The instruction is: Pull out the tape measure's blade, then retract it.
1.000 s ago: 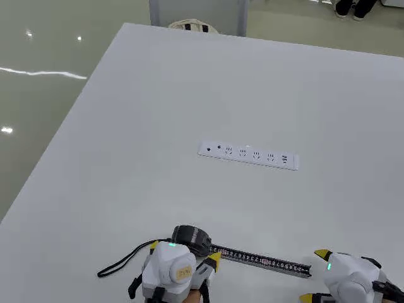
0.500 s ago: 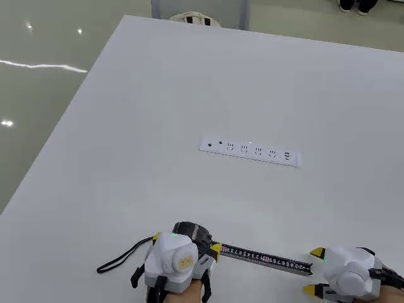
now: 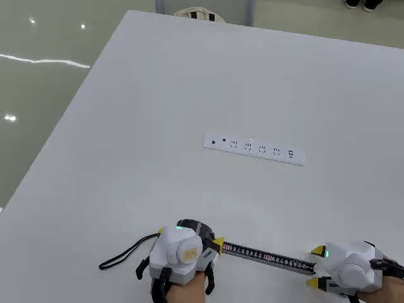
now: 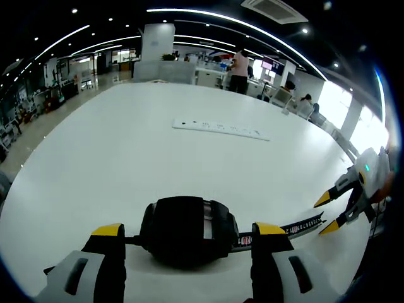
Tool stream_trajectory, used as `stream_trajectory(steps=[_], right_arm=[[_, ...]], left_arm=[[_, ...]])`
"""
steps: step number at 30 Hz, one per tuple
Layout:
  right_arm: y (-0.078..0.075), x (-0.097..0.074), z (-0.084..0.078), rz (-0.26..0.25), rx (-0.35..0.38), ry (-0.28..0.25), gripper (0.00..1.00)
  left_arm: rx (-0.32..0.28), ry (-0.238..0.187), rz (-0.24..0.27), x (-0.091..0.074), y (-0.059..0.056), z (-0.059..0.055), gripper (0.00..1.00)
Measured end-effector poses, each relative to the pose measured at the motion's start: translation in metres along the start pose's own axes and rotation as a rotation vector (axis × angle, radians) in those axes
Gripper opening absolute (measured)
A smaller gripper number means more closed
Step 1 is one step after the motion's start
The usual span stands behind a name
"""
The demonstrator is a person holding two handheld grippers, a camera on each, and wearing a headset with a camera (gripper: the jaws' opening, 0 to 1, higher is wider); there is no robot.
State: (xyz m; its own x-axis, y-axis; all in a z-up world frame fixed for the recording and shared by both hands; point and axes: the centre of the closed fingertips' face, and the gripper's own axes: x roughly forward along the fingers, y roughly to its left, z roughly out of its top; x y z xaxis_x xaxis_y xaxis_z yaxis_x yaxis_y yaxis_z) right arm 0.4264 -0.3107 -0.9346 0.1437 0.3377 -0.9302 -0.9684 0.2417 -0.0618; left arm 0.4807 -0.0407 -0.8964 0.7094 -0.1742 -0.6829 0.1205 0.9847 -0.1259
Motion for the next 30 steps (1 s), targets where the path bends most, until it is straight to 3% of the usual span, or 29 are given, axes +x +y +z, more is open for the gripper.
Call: stream_trajectory(steps=[30], right_arm=[[0.003,0.003,0.001,0.069,-0.006,0.007,0.2]], left_arm=[[-0.009,0.014,-0.012,0.011,0.003,-0.006,0.71]])
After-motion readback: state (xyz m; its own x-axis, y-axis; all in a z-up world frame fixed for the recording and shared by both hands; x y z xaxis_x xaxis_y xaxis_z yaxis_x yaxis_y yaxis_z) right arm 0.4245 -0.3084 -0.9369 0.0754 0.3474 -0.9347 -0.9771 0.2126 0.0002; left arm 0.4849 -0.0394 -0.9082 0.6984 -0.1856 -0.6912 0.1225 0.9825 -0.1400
